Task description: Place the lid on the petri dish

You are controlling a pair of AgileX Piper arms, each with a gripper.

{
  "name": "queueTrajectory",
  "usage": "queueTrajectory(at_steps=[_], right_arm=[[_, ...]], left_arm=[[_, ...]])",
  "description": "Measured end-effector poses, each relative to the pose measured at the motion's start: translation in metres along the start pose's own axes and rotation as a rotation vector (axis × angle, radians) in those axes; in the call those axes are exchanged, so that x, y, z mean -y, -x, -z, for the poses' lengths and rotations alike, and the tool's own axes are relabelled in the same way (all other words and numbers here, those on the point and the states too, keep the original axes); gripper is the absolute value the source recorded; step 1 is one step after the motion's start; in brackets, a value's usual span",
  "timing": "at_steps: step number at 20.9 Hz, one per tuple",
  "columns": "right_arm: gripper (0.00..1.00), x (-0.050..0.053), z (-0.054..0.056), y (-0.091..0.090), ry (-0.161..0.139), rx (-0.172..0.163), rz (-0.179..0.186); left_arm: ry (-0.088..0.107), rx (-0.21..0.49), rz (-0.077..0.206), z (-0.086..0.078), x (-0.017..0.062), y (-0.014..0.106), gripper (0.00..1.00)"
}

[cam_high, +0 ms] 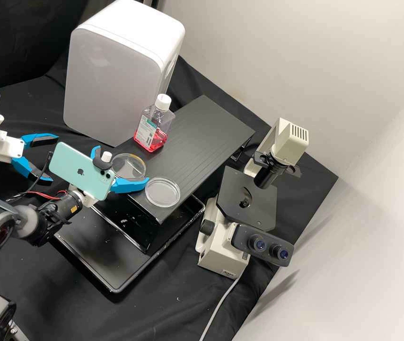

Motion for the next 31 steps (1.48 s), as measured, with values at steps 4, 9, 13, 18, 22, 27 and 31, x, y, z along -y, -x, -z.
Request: queueTrajectory(at_steps=[4,9,13,18,22,27,31], right_arm=[[1.00,-0.0011,-0.0016,-0.0038,0.006,0.001,-0.007],[1.00,-0.0020,-0.0016,-0.0052,0.007,-0.001,-0.012],[0.00,-0.0020,-0.0016,-0.0052,0.007,-0.001,-0.012],[0.00,-0.0018,-0.0014,-0.0052,-0.012,-0.004,-0.010],[0.00,-0.0017,-0.0012,-0.0052,-0.018,-0.005,-0.009],[0.00,-0.0021,-0.0008,-0.0057,-0.034,-0.007,-0.010],[0.00,-0.0021,-0.0008,-0.0057,-0.034,-0.007,-0.010]], left_arm=[[0.000,0.000,0.000,0.0000,0.0000,0.0000,1.00],[0.000,0.000,0.000,0.0000,0.0000,0.0000,1.00],[0.000,0.000,0.000,0.0000,0.0000,0.0000,1.00],[0.000,0.000,0.000,0.0000,0.0000,0.0000,1.00],[0.000,0.000,0.000,0.0000,0.0000,0.0000,1.00],[0.000,0.000,0.000,0.0000,0.0000,0.0000,1.00],[0.001,-0.001,0.004,0.0002,0.0009,-0.0002,1.00]])
